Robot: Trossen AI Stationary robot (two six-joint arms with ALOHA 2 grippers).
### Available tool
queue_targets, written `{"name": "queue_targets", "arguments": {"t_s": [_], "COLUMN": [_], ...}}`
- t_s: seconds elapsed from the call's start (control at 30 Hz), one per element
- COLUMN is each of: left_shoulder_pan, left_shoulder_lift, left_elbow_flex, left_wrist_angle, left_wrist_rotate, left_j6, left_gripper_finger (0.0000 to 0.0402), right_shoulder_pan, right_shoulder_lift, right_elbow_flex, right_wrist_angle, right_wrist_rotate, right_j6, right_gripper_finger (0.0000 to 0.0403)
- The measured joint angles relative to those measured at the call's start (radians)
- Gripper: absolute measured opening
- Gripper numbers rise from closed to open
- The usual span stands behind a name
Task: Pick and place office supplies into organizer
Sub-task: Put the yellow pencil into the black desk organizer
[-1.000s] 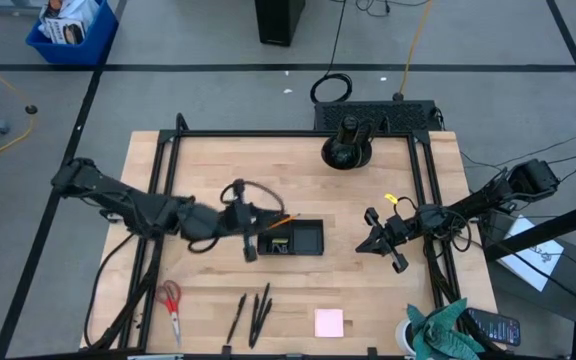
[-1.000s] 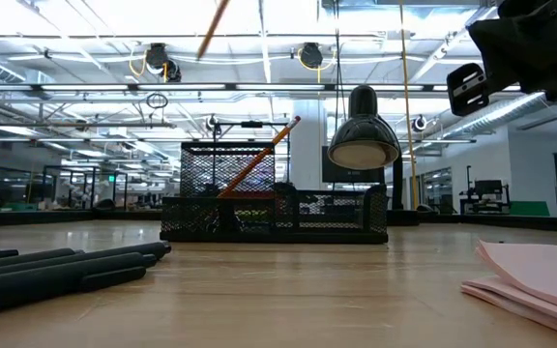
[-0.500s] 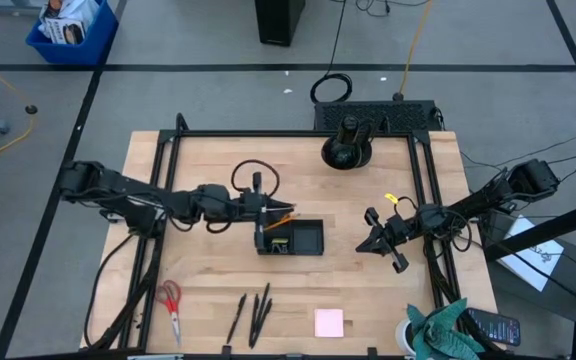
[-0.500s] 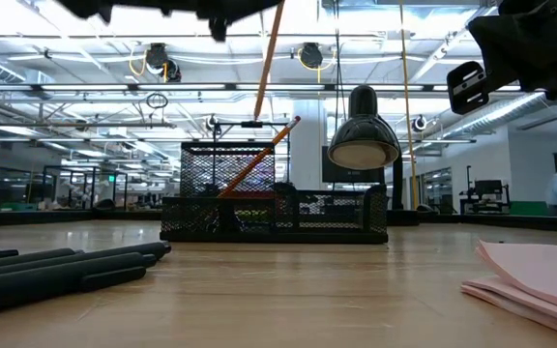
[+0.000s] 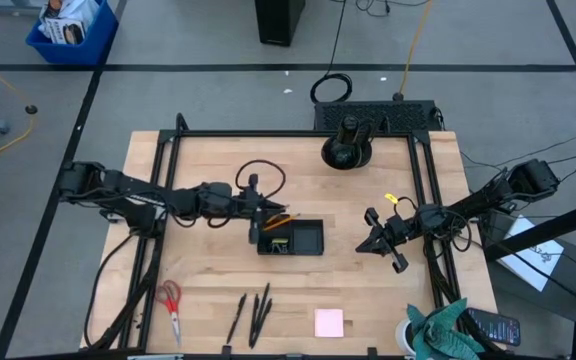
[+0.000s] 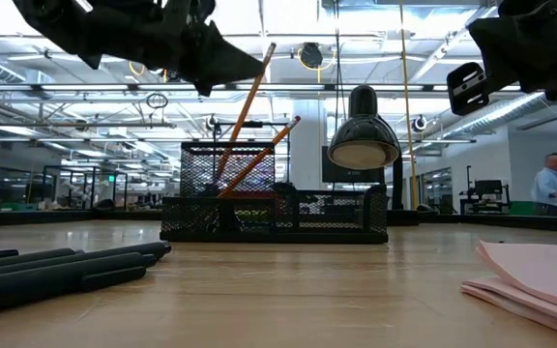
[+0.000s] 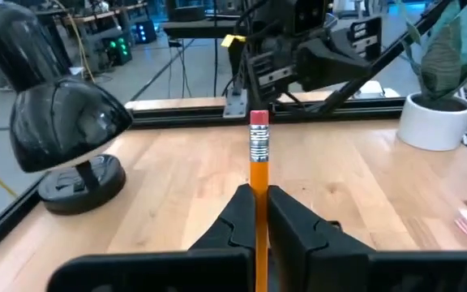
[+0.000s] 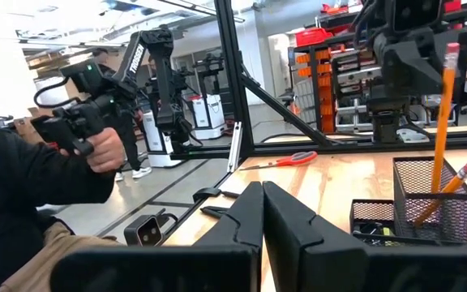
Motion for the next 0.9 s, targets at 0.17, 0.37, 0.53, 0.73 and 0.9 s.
{"name": "queue_targets", "arguments": {"t_s": [0.17, 0.37, 0.53, 0.73, 0.9], "left_shoulder_pan": [0.017, 0.018, 0.021, 0.039, 0.039], "left_shoulder_lift": [0.016, 0.098, 0.191, 0.217, 0.217], "left_elbow_flex": [-0.02, -0.041, -0.04, -0.039, -0.039], "left_wrist_angle": [-0.003, 0.043, 0.108, 0.115, 0.108], "left_wrist_rotate": [0.019, 0.023, 0.025, 0.043, 0.043], "left_j6": [-0.023, -0.039, -0.045, -0.089, -0.089], "left_gripper_finger": [0.0006, 0.0022, 0.0014, 0.0012, 0.0032], "right_shoulder_pan": [0.0, 0.0, 0.0, 0.0, 0.0], "right_shoulder_lift": [0.0, 0.0, 0.0, 0.0, 0.0], "right_elbow_flex": [0.0, 0.0, 0.0, 0.0, 0.0], "right_wrist_angle": [0.0, 0.001, 0.001, 0.0, 0.0], "right_wrist_rotate": [0.003, 0.005, 0.005, 0.005, 0.005], "right_j6": [-0.003, -0.011, -0.011, -0.012, -0.018], "right_gripper_finger": [0.0, 0.0, 0.0, 0.0, 0.0]}}
